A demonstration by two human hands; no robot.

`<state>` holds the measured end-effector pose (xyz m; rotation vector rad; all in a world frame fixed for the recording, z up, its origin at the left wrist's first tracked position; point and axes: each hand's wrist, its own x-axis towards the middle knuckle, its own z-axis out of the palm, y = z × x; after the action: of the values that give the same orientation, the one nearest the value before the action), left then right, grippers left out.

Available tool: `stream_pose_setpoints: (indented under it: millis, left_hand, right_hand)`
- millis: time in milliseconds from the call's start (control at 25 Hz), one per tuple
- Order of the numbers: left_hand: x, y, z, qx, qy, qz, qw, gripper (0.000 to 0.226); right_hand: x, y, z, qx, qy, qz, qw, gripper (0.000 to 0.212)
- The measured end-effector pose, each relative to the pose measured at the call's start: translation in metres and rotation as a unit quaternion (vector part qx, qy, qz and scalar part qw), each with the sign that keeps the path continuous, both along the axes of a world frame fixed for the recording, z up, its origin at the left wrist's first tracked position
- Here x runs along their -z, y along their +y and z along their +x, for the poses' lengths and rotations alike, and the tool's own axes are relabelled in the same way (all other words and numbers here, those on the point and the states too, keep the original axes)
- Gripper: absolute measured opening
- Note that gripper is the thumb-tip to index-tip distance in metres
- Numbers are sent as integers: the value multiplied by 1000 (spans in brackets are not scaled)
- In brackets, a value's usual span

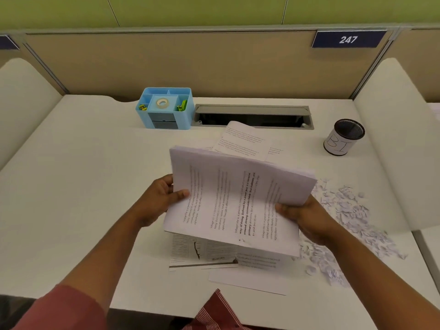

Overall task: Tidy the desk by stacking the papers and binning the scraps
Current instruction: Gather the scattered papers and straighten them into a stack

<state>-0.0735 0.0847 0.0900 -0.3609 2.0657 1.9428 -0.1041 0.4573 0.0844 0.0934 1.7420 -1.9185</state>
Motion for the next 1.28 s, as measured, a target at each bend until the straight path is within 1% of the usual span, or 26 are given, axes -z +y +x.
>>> stream_pose_setpoints:
  millis: [40, 80, 120, 160, 240, 280, 320, 400, 480, 560, 640, 760, 800, 880, 960, 1040, 1120, 1200, 1280]
  left_hand:
    - [3, 0, 1, -18, -31, 22, 999, 69]
    - [7, 1, 2, -43, -66, 58, 995, 80]
    - [10, 3, 5, -67, -91, 115, 987, 81]
    - [13, 8, 9, -92, -108, 192, 971, 77]
    - [15, 24, 18, -137, -118, 339, 923, 71]
    - [15, 35, 21, -141, -103, 379, 909, 69]
    - [15, 49, 23, -139, -85, 395, 904, 67]
    - [17, 81, 23, -154, -61, 359, 919, 54]
    - [16, 109, 19, -202, -60, 290, 934, 44]
    - [17, 126, 17, -245, -52, 242, 937, 39]
    - [19, 129, 16, -276, -30, 199, 940, 37]
    - [22, 116, 11, -286, 6, 148, 947, 39]
    - [21, 109, 10, -280, 17, 137, 950, 41]
    - [21, 94, 9, -257, 36, 130, 957, 43]
    - [20, 80, 12, -216, 42, 132, 967, 43]
    - [23, 71, 15, -172, 24, 131, 976, 44]
    - [29, 67, 16, -114, -5, 126, 985, 44]
    - [35, 69, 16, -64, -34, 113, 991, 45]
    - [41, 72, 16, -47, -61, 108, 991, 45]
  right_hand:
    - [4, 0, 2, 20, -21, -12, 999, 33]
    - [7, -1, 5, 42, -40, -22, 998, 35]
    - [11, -2, 8, 65, -53, -32, 996, 36]
    - [14, -5, 11, 89, -59, -43, 993, 37]
    - [20, -14, 16, 143, -61, -59, 986, 35]
    - [23, -21, 18, 169, -62, -62, 982, 33]
    - [26, -28, 21, 192, -65, -64, 977, 32]
    - [30, -42, 28, 226, -73, -78, 968, 32]
    - [29, -55, 35, 248, -73, -85, 962, 30]
    - [28, -66, 44, 260, -65, -79, 960, 28]
    - [26, -73, 53, 247, -56, -77, 964, 29]
    - [17, -69, 52, 181, -54, -102, 977, 36]
    - [13, -63, 47, 174, -62, -114, 976, 38]
    - [3, -45, 32, 175, -91, -138, 971, 33]
    - [-6, -27, 18, 131, -94, -130, 978, 32]
    - [-6, -18, 8, 52, -85, -98, 990, 35]
    - [1, -19, 3, -6, -99, -78, 992, 39]
    - [10, -26, 3, -18, -118, -80, 990, 42]
    - [21, -30, 6, 2, -113, -63, 992, 42]
